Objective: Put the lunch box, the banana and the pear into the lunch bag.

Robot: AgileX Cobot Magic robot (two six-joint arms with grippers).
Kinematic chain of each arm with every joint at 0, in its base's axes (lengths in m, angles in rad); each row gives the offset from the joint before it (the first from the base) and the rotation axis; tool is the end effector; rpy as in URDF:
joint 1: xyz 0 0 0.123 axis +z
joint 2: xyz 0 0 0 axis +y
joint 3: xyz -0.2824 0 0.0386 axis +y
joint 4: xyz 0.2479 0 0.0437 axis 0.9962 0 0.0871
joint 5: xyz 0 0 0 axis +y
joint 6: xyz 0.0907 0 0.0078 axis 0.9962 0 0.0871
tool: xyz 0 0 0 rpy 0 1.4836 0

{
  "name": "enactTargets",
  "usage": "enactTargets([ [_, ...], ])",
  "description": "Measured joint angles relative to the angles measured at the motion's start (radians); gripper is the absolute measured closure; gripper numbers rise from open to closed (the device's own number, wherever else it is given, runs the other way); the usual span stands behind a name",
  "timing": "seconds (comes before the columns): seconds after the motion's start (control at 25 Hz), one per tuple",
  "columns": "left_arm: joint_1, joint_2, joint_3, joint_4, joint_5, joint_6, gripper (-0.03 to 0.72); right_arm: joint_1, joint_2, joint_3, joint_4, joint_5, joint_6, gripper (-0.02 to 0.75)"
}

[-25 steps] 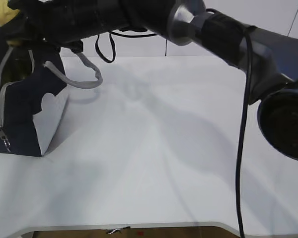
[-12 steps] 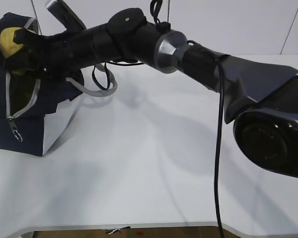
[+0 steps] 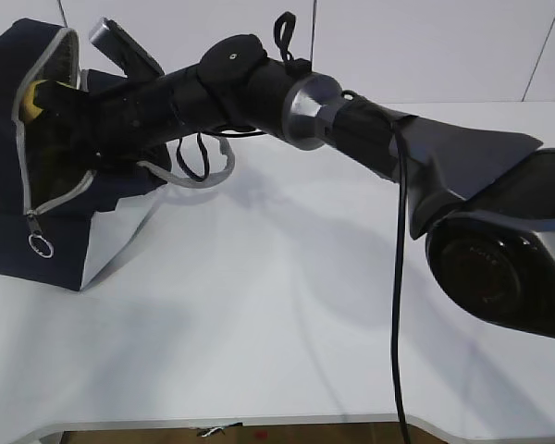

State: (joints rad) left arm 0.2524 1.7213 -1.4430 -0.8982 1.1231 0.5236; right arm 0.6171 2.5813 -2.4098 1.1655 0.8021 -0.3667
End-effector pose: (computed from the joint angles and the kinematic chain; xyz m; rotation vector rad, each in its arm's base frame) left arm 0.3644 0.0276 0.3126 -0.0386 2.4444 -0.9142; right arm 0.4319 0.3803 0.2101 -0.4736 2.2202 1.4752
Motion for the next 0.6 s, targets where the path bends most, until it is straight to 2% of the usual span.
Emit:
enactTargets([
  [0.12,0.000,0.000,0.000,-0.002,0.003,0.001,0.664,0.000,0.000,0.000,0.000,0.008,0.016,0.193],
  [0.2,0.000,0.000,0.000,-0.002,0.005,0.001,0.664,0.000,0.000,0.000,0.000,0.021,0.019,0.156],
  [0.44,0.000,0.000,0.000,-0.004,0.005,0.001,0.664,-0.025,0.000,-0.068,-0.009,0.113,-0.002,0.156],
  [0.6,0.000,0.000,0.000,-0.004,0.005,0.001,0.664,-0.057,0.000,-0.166,-0.085,0.190,0.005,0.162],
])
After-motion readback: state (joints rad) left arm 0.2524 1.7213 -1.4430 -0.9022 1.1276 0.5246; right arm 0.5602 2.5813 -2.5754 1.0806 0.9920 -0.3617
